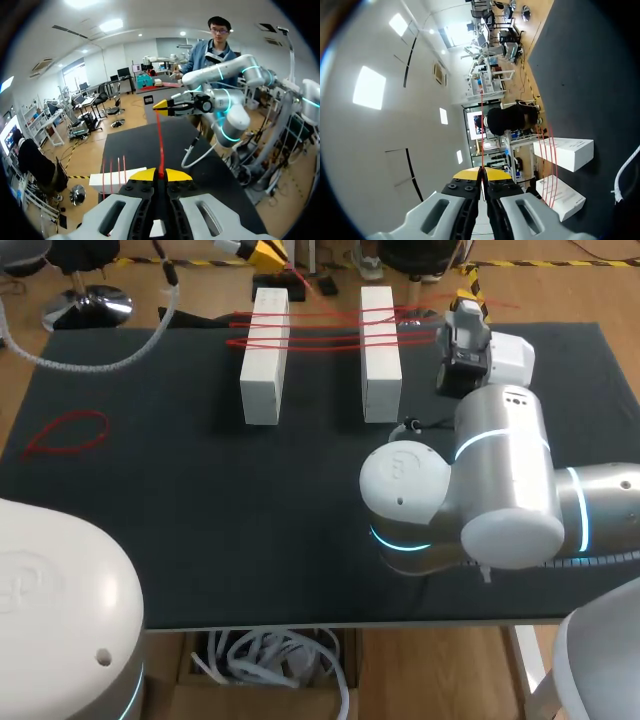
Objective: Grab the tape and strap the tape.
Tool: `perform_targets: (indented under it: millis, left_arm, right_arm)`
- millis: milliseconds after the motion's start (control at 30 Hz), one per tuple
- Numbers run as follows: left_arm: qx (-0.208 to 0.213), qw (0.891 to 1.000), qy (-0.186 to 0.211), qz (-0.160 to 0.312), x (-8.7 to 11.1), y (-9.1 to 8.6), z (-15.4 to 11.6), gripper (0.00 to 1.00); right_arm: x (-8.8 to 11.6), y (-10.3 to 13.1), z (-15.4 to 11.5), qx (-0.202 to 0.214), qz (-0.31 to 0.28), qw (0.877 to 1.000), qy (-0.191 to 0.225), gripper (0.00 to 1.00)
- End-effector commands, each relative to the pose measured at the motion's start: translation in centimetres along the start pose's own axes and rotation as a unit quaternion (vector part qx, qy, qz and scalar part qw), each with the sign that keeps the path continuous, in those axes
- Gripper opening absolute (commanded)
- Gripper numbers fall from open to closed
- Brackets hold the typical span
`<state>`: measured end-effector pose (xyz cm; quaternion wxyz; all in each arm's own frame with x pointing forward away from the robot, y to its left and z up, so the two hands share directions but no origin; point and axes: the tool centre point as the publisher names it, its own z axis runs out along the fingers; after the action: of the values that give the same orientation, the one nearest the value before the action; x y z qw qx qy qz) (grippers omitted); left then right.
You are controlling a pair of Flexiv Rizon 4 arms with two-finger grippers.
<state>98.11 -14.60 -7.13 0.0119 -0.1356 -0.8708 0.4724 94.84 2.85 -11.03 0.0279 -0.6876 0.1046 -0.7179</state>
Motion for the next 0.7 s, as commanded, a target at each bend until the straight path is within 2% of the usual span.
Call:
perform_targets:
  millis: [33, 200, 300, 700]
  left_arm:
    - [-0.016, 0.999, 0.035, -0.007, -1.5, -0.8, 0.9, 0.0]
    - [-0.019, 0.998, 0.055, -0.01, -1.5, -1.3, 2.2, 0.0]
    - [-0.019, 0.999, 0.05, -0.011, -1.0, -1.6, 2.7, 0.0]
    - [-0.036, 0.998, -0.006, -0.058, 2.1, -2.5, 2.2, 0.0]
  right_arm:
    - [0.3, 0.1, 0.0, 0.0, -0.001, 1.0, -0.004, 0.0]
    - [0.3, 0.1, 0.0, 0.0, -0.001, 1.0, -0.004, 0.0]
    - [0.3, 0.1, 0.0, 0.0, -0.001, 1.0, -0.004, 0.0]
    - [0.3, 0.1, 0.0, 0.0, -0.001, 1.0, -0.004, 0.0]
